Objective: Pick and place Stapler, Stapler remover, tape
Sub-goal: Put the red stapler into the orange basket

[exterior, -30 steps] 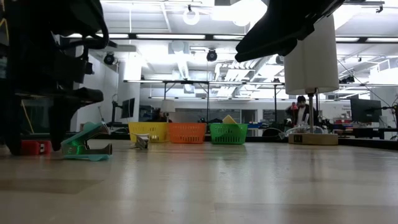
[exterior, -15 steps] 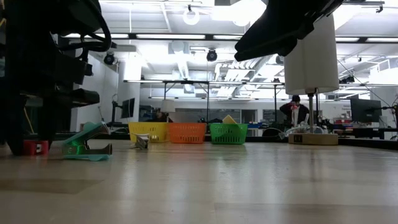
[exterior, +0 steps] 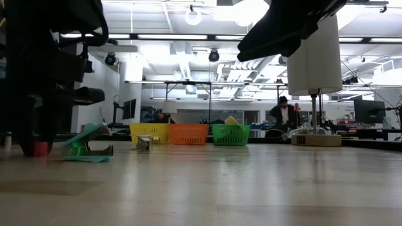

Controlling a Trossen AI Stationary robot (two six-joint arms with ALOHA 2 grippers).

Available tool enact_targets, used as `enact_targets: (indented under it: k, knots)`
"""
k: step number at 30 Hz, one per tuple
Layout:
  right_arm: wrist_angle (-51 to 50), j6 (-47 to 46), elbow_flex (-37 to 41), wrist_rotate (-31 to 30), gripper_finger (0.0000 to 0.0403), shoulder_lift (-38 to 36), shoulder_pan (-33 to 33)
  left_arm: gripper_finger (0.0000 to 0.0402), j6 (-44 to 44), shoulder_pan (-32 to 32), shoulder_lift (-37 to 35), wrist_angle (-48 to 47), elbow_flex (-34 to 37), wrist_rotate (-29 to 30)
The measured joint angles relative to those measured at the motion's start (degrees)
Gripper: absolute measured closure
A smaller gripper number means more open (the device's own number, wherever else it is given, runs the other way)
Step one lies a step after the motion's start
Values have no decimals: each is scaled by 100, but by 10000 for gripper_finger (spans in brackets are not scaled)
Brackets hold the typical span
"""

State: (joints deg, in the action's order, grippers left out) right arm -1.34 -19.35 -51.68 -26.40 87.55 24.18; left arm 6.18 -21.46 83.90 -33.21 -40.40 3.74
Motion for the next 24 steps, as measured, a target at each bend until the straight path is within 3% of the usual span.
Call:
enact_targets:
  k: [7, 15, 18, 24]
  knots:
    - [-1, -16, 0, -2, 238, 7, 0, 335, 794, 11, 0, 31, -532, 1301]
    - [-4, -16, 0, -24, 238, 7, 33, 333, 1667, 164, -4, 77, -1049, 3549]
    - [-4, -14, 0, -27, 238, 7, 35, 333, 1907, 450, -7, 217, -1115, 3892]
    - [-7, 3, 0, -36, 237, 7, 35, 333, 2576, 1208, -7, 901, -1124, 3749]
